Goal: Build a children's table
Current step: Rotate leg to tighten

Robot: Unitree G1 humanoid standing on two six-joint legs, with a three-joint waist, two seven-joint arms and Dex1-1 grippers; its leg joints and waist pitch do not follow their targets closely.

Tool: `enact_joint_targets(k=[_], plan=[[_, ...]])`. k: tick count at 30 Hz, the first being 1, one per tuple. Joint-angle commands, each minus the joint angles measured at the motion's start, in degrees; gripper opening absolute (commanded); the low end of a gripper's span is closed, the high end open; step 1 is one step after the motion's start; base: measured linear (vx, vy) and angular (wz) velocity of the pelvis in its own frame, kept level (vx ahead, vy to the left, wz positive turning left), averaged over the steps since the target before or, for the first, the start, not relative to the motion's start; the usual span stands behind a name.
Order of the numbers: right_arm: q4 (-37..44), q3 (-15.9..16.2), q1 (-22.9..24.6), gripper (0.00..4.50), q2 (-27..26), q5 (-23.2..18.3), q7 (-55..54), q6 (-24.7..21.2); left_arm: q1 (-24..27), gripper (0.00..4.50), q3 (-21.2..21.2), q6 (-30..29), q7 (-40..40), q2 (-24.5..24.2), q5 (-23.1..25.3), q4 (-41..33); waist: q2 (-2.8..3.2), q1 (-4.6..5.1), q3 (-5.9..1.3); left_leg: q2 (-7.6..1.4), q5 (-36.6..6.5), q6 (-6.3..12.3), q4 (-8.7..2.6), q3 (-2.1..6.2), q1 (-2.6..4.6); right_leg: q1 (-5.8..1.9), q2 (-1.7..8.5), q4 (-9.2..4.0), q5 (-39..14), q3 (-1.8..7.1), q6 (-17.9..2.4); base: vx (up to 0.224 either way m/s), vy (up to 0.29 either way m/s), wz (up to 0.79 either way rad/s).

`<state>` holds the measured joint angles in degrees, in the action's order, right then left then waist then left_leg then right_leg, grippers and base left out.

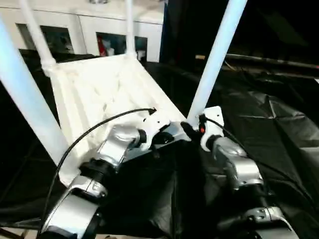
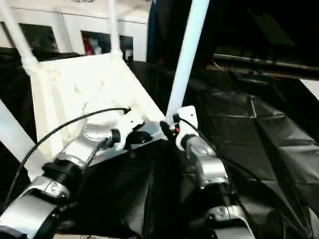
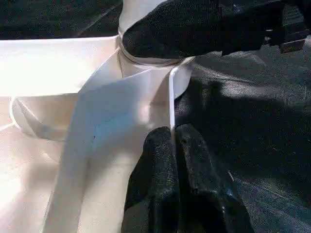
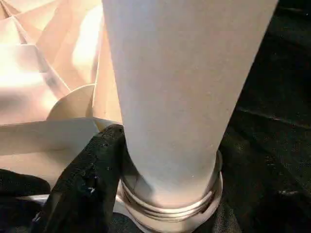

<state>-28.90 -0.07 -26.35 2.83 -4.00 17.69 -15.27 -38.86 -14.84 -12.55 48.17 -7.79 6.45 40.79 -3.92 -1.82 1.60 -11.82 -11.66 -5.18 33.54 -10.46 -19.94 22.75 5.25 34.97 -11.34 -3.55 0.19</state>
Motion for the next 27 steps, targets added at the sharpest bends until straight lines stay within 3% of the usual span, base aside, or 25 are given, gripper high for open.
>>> enact_joint_targets(k=[1,6,9,11,12,16,20,23,24,27], plan=[[-2.5,4.8,0.5,3.21,-2.2,1.5,3.5,-0.5,0.9,0.00,-1.9,1.1,0.3,3.3,-1.0,-0.4,-0.12,0.04,-1.95,-1.38,-14.5,0.31,-4.72,0.52,-0.14,-1.62,2.87,-5.55,-20.4,2.50,-7.2,0.000,0.000,0.00],[-1.8,5.2,0.6,3.55,-0.4,0.6,6.9,0.7,1.3,0.00,-1.8,2.7,2.6,2.0,-1.5,-1.1,-0.18,0.06,-2.05,-1.48,-13.2,0.79,-4.69,0.45,-0.33,-1.78,2.80,-5.20,-17.4,2.53,-8.1,0.000,0.000,0.00],[1.3,8.2,1.9,3.71,5.5,0.7,17.1,3.3,2.5,0.00,-1.7,4.4,10.2,-1.5,-3.7,-3.3,-0.23,-0.05,-2.10,-1.52,-12.4,1.56,-4.54,0.42,-0.51,-2.16,2.84,-5.00,-15.2,2.49,-8.8,0.000,0.000,0.00],[3.3,10.0,3.1,3.71,10.1,0.4,24.9,4.8,3.6,0.00,-2.0,4.6,16.2,-4.5,-5.0,-5.0,-0.33,-0.19,-2.16,-1.53,-11.4,2.43,-4.36,0.26,-0.42,-2.19,2.82,-4.75,-12.9,2.52,-9.8,0.000,0.000,0.00],[4.4,10.4,3.7,3.71,12.0,-0.4,28.6,5.0,3.9,0.00,-2.1,4.3,18.6,-5.9,-5.6,-5.7,-0.57,-0.42,-2.25,-1.55,-9.7,3.75,-4.19,0.16,-0.46,-2.49,2.79,-4.38,-10.4,2.55,-10.6,0.000,0.000,0.00],[6.7,10.5,4.6,3.71,16.1,-2.6,37.1,4.3,4.6,0.00,-2.2,3.4,23.9,-9.3,-6.6,-7.3,-0.46,-0.69,-2.41,-1.73,-5.7,5.74,-3.85,-0.07,-0.16,-2.36,2.69,-3.40,-3.4,2.57,-13.8,0.000,0.000,0.00],[7.1,10.4,4.6,3.71,18.5,-3.8,41.2,4.0,4.9,0.00,-2.2,2.8,26.4,-11.1,-7.0,-7.8,-0.37,-0.62,-2.31,-1.84,-5.9,5.40,-3.82,-0.09,-0.02,-2.43,2.70,-3.10,-1.6,2.45,-15.9,0.000,0.000,0.00],[7.4,10.3,4.2,3.71,20.3,-5.4,44.3,3.6,5.1,0.00,-2.1,2.7,28.0,-12.3,-7.6,-8.1,-0.43,-0.65,-2.31,-1.81,-6.9,5.10,-3.77,-0.12,0.05,-2.50,2.78,-3.18,-2.6,2.51,-15.8,0.000,0.000,0.00],[7.4,10.3,4.2,3.36,20.4,-5.5,44.5,3.5,5.1,0.00,-2.1,2.6,28.1,-12.4,-7.6,-8.0,-0.52,-0.66,-2.27,-1.80,-6.9,4.98,-3.77,-0.15,-0.01,-2.55,2.80,-3.23,-3.0,2.54,-15.7,0.000,0.000,0.00],[7.5,10.3,4.1,3.36,20.1,-5.6,45.1,3.1,5.0,0.00,-1.8,2.8,28.2,-12.4,-7.7,-7.9,-0.66,-0.67,-2.29,-1.76,-6.2,4.75,-3.73,-0.14,-0.05,-2.59,2.87,-3.19,-3.2,2.56,-15.5,0.000,0.000,0.00]])
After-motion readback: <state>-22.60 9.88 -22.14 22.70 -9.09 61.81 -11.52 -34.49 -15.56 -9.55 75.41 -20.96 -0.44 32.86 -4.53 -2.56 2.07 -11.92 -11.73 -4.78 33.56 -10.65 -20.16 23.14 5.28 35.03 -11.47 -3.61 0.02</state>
